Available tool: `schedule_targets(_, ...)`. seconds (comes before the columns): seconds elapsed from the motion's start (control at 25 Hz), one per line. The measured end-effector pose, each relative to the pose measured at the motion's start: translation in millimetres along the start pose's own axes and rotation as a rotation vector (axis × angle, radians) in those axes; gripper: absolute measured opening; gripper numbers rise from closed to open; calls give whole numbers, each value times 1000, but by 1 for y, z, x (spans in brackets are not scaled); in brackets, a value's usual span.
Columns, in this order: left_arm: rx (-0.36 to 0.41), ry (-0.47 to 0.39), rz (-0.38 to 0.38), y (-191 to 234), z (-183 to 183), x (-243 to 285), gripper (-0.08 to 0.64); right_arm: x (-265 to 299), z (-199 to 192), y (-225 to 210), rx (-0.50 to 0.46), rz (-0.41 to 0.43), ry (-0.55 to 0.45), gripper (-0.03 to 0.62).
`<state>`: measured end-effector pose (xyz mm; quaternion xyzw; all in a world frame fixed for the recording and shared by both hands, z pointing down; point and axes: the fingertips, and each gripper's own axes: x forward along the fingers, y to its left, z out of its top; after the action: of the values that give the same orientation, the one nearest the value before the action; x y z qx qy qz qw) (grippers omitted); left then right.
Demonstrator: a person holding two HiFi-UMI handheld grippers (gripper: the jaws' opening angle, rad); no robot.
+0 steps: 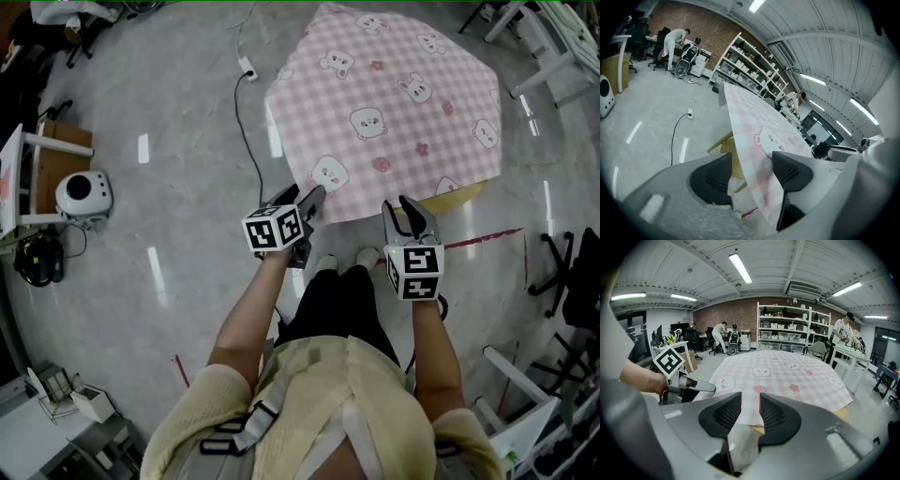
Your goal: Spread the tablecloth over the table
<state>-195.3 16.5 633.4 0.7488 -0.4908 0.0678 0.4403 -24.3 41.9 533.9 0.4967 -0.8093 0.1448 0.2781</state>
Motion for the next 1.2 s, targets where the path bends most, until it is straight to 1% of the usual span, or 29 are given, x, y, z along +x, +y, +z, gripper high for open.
schedule_targets(0.08,-9,22,-24,-3,-4,0,268,-3,-1,-1,6,-12,1,126)
schedule_targets(0.12,-8,26,-28,-5,-6,-1,222,-5,-1,-3,9,-18,0,126)
schedule_targets(0.16,-6,23,-27,-6,-6,-2,201,-8,-1,-5,11,-24,-3,124)
schedule_targets(0.2,-8,17,-27,-6,-6,-4,155,-10,-2,-8,12,-29,-6,124)
schedule_targets(0.28,-27,10,-49,-7,-6,-8,83,-15,-3,-11,14,-33,-13,121)
schedule_targets(0.36,-46,10,-78,-8,-2,-13,41,-16,-5,-11,16,-26,-16,119)
schedule_targets(0.44,-48,3,-91,-12,4,-18,21,-17,-8,-9,16,-17,-14,118)
schedule_targets(0.56,-32,-27,-83,-22,8,-28,6,-24,-14,-3,8,5,-17,118)
schedule_targets(0.64,-20,-39,-74,-27,14,-33,2,-23,-9,0,-2,22,-24,117)
schedule_targets(0.68,-10,-37,-78,-27,23,-30,2,-17,-2,-1,0,20,-28,117)
schedule_targets(0.72,9,-23,-95,-25,38,-22,2,-7,8,-3,16,-1,-30,117)
schedule_targets(0.76,42,9,-129,-21,59,-10,2,6,20,-3,51,-49,-31,117)
schedule_targets(0.84,141,110,-234,-11,107,21,2,29,43,2,158,-201,-31,117)
schedule_targets(0.88,178,145,-272,-6,126,31,2,39,53,5,198,-260,-32,117)
schedule_targets(0.92,195,159,-289,-1,139,36,2,45,61,8,217,-291,-33,117)
schedule_targets(0.96,199,156,-292,3,145,35,2,48,65,10,223,-301,-34,117)
schedule_targets(1.04,201,142,-284,3,145,29,2,45,65,13,223,-303,-36,115)
schedule_targets(1.2,229,132,-269,-11,121,18,2,22,48,14,228,-316,-40,116)
